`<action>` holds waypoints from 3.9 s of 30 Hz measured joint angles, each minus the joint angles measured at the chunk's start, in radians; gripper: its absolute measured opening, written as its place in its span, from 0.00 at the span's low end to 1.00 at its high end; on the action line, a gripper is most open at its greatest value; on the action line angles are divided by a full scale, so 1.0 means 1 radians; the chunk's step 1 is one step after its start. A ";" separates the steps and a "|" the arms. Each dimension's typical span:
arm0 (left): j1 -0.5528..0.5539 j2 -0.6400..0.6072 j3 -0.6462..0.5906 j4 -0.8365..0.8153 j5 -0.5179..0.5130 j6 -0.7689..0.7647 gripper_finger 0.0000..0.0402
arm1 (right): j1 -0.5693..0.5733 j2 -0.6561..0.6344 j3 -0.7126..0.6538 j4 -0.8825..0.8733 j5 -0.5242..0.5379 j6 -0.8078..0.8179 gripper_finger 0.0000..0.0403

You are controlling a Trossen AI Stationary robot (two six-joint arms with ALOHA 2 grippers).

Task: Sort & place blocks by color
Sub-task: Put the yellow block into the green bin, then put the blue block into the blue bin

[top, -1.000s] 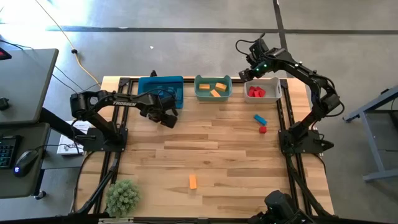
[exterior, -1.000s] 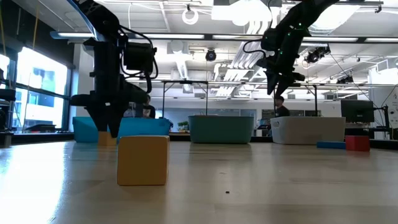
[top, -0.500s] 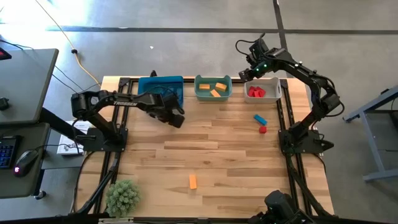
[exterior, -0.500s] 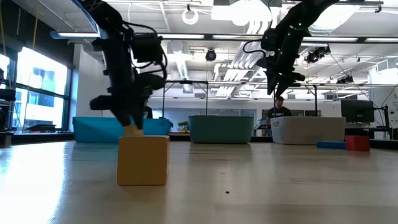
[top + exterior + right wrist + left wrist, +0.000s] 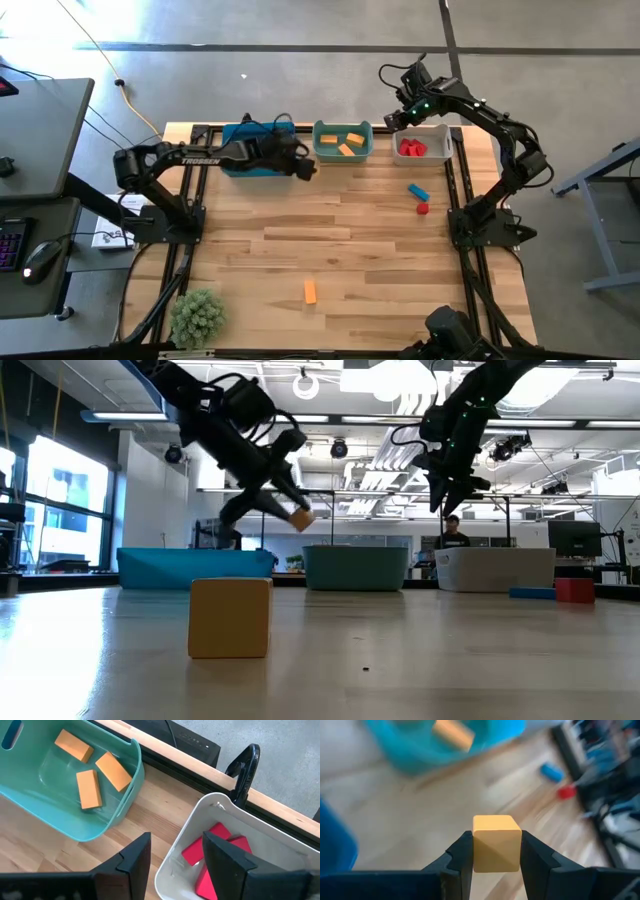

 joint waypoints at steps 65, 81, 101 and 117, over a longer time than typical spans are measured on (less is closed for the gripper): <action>0.210 0.367 0.336 -0.016 0.062 0.655 0.44 | 0.132 0.000 0.000 -0.037 -0.013 0.341 0.41; 0.216 0.165 0.336 -0.048 0.065 0.719 0.46 | 0.367 0.000 -0.001 -0.327 -0.023 0.255 0.41; 0.179 0.025 0.336 -0.208 0.060 0.760 0.46 | 0.445 0.001 -0.299 -0.384 0.070 0.051 0.41; 0.153 0.026 0.336 -0.207 0.052 0.731 0.46 | 0.341 0.001 -0.493 -0.214 0.114 0.018 0.41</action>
